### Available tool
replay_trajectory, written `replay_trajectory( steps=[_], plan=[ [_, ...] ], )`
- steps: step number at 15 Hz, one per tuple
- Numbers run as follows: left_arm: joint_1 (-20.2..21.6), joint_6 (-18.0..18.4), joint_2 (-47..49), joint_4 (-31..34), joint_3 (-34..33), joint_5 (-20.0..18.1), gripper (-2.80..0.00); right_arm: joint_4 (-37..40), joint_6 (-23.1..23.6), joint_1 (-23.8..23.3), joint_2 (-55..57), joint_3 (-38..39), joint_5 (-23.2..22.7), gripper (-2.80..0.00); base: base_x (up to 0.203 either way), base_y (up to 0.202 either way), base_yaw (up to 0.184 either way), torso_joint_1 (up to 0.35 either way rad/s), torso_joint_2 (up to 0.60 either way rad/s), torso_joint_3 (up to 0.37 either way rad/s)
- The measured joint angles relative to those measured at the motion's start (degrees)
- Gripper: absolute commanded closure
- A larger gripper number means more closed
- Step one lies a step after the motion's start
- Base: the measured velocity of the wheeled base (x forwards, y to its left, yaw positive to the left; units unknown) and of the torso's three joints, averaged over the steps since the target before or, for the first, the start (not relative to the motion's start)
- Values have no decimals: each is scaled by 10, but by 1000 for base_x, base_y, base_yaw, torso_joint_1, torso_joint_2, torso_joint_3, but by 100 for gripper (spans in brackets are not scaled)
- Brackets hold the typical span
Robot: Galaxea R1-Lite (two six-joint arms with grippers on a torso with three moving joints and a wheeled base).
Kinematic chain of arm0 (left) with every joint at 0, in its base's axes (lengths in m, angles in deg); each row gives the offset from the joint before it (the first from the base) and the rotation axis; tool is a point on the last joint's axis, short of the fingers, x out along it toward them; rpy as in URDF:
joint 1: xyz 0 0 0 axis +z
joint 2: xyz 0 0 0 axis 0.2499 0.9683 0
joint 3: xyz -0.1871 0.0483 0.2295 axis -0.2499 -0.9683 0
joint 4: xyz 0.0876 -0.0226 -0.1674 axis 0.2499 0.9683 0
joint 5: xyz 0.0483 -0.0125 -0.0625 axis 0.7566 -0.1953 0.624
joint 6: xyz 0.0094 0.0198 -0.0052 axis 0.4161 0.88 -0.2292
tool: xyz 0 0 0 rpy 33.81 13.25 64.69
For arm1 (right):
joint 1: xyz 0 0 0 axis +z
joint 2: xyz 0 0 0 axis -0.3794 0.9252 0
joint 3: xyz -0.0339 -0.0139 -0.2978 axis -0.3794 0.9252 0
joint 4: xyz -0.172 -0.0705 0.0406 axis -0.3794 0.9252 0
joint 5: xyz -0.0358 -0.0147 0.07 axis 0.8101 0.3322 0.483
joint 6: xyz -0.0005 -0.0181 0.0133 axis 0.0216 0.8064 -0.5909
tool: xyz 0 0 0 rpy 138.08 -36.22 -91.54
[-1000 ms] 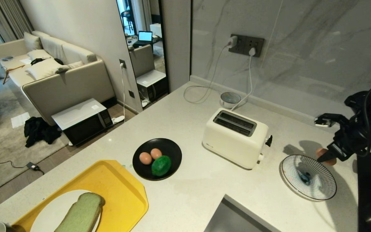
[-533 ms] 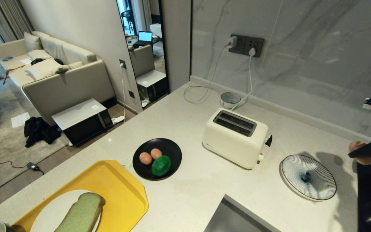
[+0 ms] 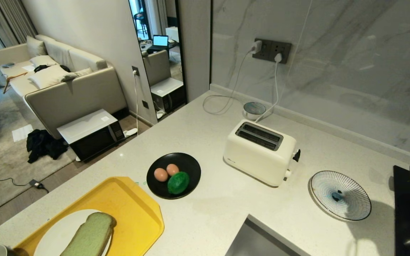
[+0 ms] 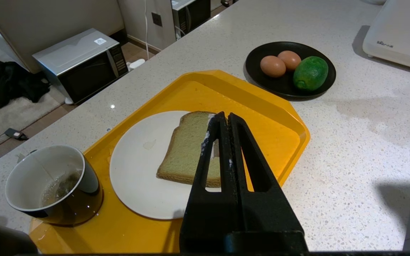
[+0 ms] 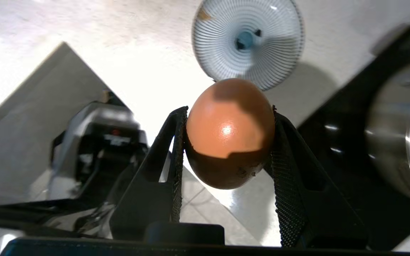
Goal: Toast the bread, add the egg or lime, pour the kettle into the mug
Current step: Put the egg in the bowl
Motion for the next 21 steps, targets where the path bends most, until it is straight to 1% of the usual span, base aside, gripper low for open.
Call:
replay_trajectory(
  steps=[2,6,7,10,21],
  plan=[
    [0,0,0,0,0,0,0,-13,1,1,-43,33,33,0,0,0,0,0,0,0],
    [-1,0,0,0,0,0,0,-15,2,15,-85,48,40,0,0,0,0,0,0,0],
    [0,0,0,0,0,0,0,-14,2,21,-91,48,40,0,4,-9,114,0,-5,17],
    [-1,0,0,0,0,0,0,-15,2,28,-101,50,39,0,0,-8,175,3,2,-1],
    [0,0,0,0,0,0,0,-17,6,33,-107,55,38,0,-1,-8,173,2,4,3]
  ],
)
